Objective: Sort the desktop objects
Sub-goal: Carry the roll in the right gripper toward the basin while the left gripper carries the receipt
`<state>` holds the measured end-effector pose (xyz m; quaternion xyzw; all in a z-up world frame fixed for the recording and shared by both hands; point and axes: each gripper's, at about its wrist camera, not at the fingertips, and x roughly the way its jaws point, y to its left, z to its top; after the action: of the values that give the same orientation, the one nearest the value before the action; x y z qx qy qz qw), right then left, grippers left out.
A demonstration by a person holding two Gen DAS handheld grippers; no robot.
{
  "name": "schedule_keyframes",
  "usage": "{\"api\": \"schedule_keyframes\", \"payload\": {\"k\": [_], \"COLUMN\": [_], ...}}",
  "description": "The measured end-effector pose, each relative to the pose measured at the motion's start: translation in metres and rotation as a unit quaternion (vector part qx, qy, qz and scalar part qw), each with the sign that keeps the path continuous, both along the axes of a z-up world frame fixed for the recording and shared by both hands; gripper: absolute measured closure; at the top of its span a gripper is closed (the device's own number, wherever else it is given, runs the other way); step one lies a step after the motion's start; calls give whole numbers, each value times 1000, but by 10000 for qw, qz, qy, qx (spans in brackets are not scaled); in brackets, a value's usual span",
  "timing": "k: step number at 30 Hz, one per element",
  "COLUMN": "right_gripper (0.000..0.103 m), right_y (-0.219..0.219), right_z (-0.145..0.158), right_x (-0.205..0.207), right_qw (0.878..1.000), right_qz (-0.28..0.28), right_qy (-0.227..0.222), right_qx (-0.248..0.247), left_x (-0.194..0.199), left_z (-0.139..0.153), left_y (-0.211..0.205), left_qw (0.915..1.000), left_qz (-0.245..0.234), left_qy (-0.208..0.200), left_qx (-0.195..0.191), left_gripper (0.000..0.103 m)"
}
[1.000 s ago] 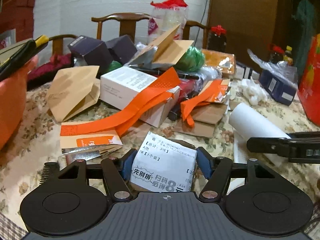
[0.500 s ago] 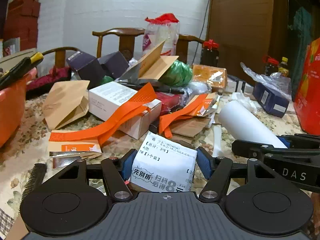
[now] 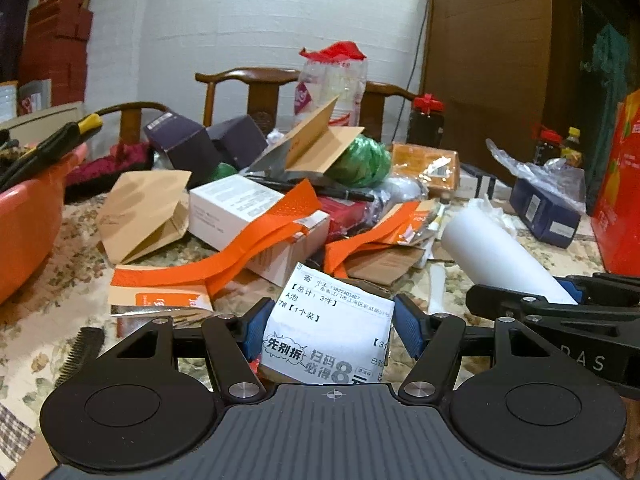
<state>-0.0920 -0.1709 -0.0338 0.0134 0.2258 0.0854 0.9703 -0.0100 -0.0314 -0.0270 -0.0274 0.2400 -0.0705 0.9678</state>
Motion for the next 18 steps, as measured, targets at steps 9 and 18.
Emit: {"api": "schedule_keyframes", "payload": {"k": [9,18], "right_gripper": [57,57], "right_y": [0,2], "right_z": [2,2], "right_x": [-3,-5], "right_qw": [9999,9997], "right_qz": [19,3], "right_qy": [-107,-192], "right_qx": [-37,-153], "left_x": [-4,-6], "left_z": [0,1], "left_y": [4,13], "left_qw": [9999,9995], "left_qz": [93,251], "left_qy": [-106,-147], "left_qx": [-51,-156], "left_gripper": [37,37]}}
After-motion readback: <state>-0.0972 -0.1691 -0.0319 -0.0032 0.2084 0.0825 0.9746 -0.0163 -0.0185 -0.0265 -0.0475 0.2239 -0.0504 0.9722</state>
